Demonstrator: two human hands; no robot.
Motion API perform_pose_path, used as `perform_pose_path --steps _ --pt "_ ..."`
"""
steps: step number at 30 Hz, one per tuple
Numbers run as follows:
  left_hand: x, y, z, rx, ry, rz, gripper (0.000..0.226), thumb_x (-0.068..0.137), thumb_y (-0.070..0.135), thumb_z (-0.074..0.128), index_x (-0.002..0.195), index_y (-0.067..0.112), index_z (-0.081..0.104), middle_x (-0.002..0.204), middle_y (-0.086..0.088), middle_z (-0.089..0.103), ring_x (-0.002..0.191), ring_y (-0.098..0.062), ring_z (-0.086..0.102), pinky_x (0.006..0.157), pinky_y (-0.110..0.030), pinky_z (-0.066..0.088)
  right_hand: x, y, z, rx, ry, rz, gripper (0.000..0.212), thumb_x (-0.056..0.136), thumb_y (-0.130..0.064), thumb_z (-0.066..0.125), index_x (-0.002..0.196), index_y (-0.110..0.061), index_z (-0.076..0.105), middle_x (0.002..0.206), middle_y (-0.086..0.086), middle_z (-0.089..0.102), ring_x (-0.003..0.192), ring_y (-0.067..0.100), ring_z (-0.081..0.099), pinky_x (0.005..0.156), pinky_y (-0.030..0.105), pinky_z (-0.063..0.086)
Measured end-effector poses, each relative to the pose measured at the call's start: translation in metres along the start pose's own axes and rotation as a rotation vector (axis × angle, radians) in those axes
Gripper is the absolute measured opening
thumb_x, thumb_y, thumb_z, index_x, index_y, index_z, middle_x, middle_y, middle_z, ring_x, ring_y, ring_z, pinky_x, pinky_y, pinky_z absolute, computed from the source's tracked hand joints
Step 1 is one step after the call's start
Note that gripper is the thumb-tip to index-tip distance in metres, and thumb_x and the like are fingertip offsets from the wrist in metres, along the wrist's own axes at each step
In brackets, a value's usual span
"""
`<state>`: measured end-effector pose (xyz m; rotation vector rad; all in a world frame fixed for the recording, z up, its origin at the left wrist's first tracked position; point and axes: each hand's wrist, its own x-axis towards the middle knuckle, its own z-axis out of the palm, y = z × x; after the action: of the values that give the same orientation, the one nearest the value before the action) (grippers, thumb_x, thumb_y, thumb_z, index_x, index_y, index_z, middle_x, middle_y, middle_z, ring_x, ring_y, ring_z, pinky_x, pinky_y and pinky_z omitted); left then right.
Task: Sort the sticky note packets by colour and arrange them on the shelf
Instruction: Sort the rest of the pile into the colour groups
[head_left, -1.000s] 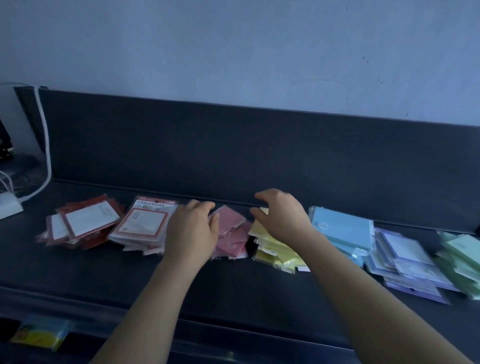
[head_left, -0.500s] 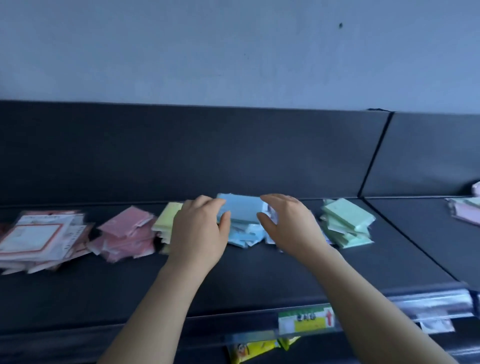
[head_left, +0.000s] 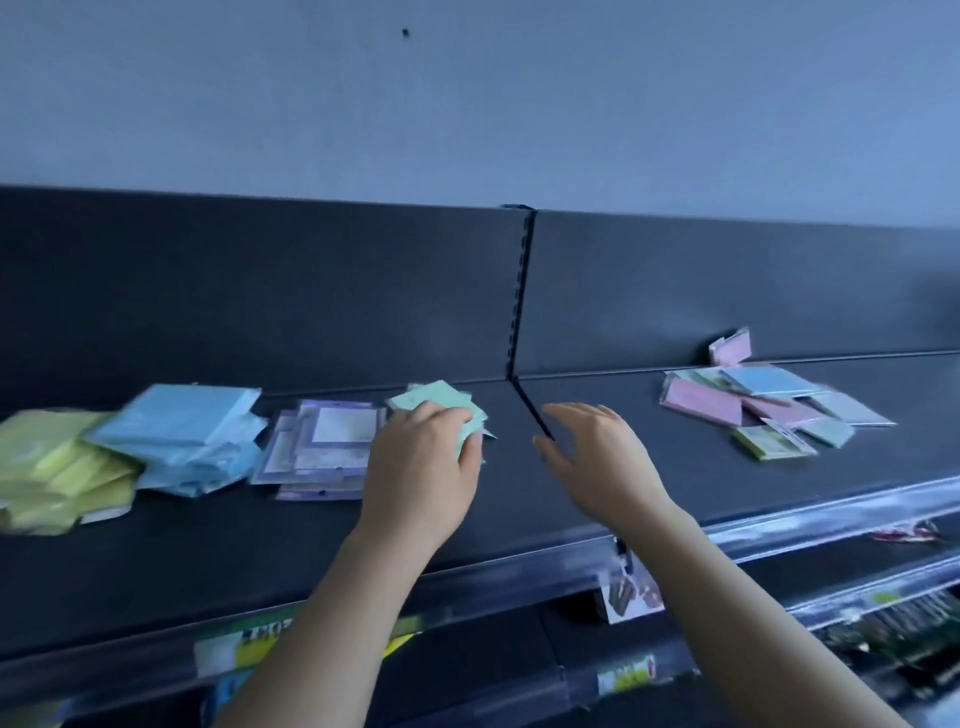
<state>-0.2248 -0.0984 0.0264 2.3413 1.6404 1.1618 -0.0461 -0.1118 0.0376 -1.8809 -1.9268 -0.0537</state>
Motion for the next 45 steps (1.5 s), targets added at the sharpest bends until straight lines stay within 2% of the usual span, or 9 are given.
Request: perform_pose_path --steps 4,23,30,32,34,36,39,41,45 --pt "0.016 0.038 0.038 -0.024 -0.075 0.017 0.031 0.097 0.03 0.05 0.122 0.02 0.064 0.118 0.003 0.064 0.109 -0.022 0.053 0.093 -0.031 0.041 0.0 0.059 -0.01 -0.005 -0.003 0.074 0.045 0.095 -0.031 0.053 0.136 -0.014 0.051 0.139 0.001 0.054 0.128 0.018 0.047 0.112 0.029 0.026" --pt "0.128 0.162 0.217 0.016 -0.46 0.144 0.035 0.099 0.035 0.044 0.127 0.018 0.057 0.126 -0.002 0.056 0.114 -0.025 0.049 0.094 -0.036 0.042 0.027 0.273 -0.056 0.085 0.062 0.547 0.039 0.093 -0.03 0.056 0.13 -0.02 0.058 0.129 0.005 0.062 0.115 0.026 0.057 0.089 0.032 0.045" --pt "0.155 0.195 0.285 0.136 -0.564 0.126 0.05 0.102 0.041 0.035 0.146 0.019 0.034 0.153 0.002 0.033 0.142 -0.023 0.025 0.11 -0.04 0.031 0.055 0.359 -0.058 0.138 -0.013 0.611 0.047 0.09 -0.03 0.06 0.132 -0.01 0.054 0.128 0.01 0.062 0.115 0.028 0.057 0.091 0.034 0.044" --pt "0.163 0.2 0.301 0.181 -0.624 0.081 0.054 0.102 0.045 0.032 0.151 0.023 0.024 0.159 0.005 0.021 0.147 -0.023 0.014 0.114 -0.043 0.026 0.063 0.373 -0.056 0.153 -0.046 0.592 0.041 0.088 -0.031 0.062 0.121 -0.008 0.059 0.117 0.011 0.065 0.108 0.031 0.058 0.086 0.034 0.045" --pt "0.17 0.204 0.313 0.235 -0.681 0.049 0.057 0.101 0.048 0.03 0.153 0.027 0.017 0.161 0.005 0.012 0.149 -0.024 0.006 0.115 -0.045 0.022 0.07 0.384 -0.053 0.151 -0.069 0.568 0.022 0.083 -0.034 0.065 0.088 -0.013 0.06 0.089 0.005 0.063 0.089 0.029 0.057 0.074 0.034 0.045" --pt "0.177 0.208 0.319 0.282 -0.735 0.04 0.061 0.1 0.052 0.029 0.154 0.03 0.011 0.163 0.006 0.003 0.149 -0.024 0.002 0.117 -0.046 0.017 0.074 0.39 -0.049 0.144 -0.088 0.537 0.034 0.078 -0.039 0.069 0.068 -0.016 0.046 0.078 0.001 0.055 0.084 0.026 0.053 0.068 0.034 0.041" --pt "0.184 0.211 0.316 0.35 -0.776 0.017 0.072 0.096 0.06 0.033 0.155 0.031 0.005 0.163 0.007 0.001 0.148 -0.027 0.009 0.114 -0.046 0.017 0.078 0.396 -0.048 0.078 -0.141 0.508 0.04 0.076 -0.051 0.067 0.072 -0.018 0.046 0.098 0.007 0.055 0.104 0.029 0.048 0.081 0.035 0.039" --pt "0.186 0.208 0.312 0.371 -0.777 -0.044 0.083 0.089 0.068 0.041 0.154 0.03 0.006 0.161 0.004 0.008 0.145 -0.031 0.012 0.112 -0.045 0.023 0.078 0.4 -0.046 0.037 -0.195 0.504 0.05 0.075 -0.06 0.064 0.095 -0.016 0.056 0.122 0.011 0.05 0.117 0.031 0.041 0.094 0.036 0.036" --pt "0.176 0.202 0.306 0.317 -0.715 -0.179 0.08 0.074 0.079 0.051 0.137 0.03 0.04 0.142 -0.003 0.034 0.131 -0.029 0.029 0.104 -0.039 0.035 0.079 0.404 -0.045 0.024 -0.214 0.479 0.066 0.076 -0.064 0.064 0.116 -0.013 0.054 0.133 0.013 0.043 0.121 0.032 0.037 0.099 0.037 0.033"
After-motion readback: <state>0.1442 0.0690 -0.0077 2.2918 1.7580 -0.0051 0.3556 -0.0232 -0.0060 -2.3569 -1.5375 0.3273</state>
